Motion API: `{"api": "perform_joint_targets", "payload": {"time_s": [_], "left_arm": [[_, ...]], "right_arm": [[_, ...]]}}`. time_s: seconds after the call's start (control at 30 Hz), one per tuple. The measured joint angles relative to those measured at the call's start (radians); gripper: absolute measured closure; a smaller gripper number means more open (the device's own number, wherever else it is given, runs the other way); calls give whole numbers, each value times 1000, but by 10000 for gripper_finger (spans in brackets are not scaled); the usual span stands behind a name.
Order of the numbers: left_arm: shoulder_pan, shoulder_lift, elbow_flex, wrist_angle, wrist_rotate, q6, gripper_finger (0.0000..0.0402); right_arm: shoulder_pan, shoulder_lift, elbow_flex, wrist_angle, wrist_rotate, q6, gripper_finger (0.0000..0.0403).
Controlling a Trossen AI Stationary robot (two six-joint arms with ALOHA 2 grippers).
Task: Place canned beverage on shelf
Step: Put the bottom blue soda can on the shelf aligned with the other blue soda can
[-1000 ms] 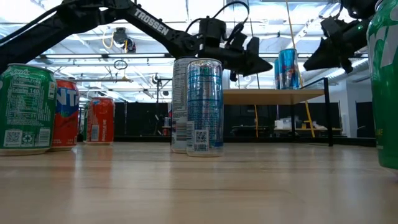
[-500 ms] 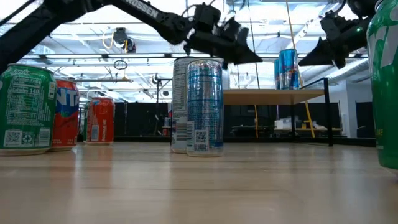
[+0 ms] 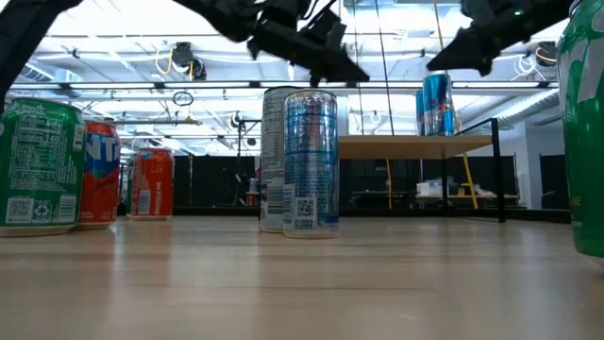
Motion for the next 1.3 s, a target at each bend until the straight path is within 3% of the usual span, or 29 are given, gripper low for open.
{"api": "perform_joint_targets", "payload": {"time_s": [0.17, 0.3, 0.5, 0.63, 0.73, 0.87, 1.3], "left_arm": [[0, -145, -272, 171, -116, -15, 402], [-10, -252, -422, 216, -130, -31, 402], [-31, -374, -632, 344, -187, -73, 402], [-36, -397, -751, 452, -208, -135, 402], [-44, -400, -798, 498, -210, -161, 402], [-69, -399, -827, 499, -279, -161, 402], [-108, -399, -828, 501, -324, -160, 402]], "right_arm": [[73, 137, 63, -11, 59, -12, 403], [94, 256, 181, -63, 106, -29, 403], [96, 486, 452, -284, 116, -73, 403], [90, 656, 663, -502, 203, -102, 403], [79, 767, 807, -675, 211, -114, 403], [78, 867, 896, -811, 221, -136, 403], [37, 947, 872, -966, 344, -157, 403]]}}
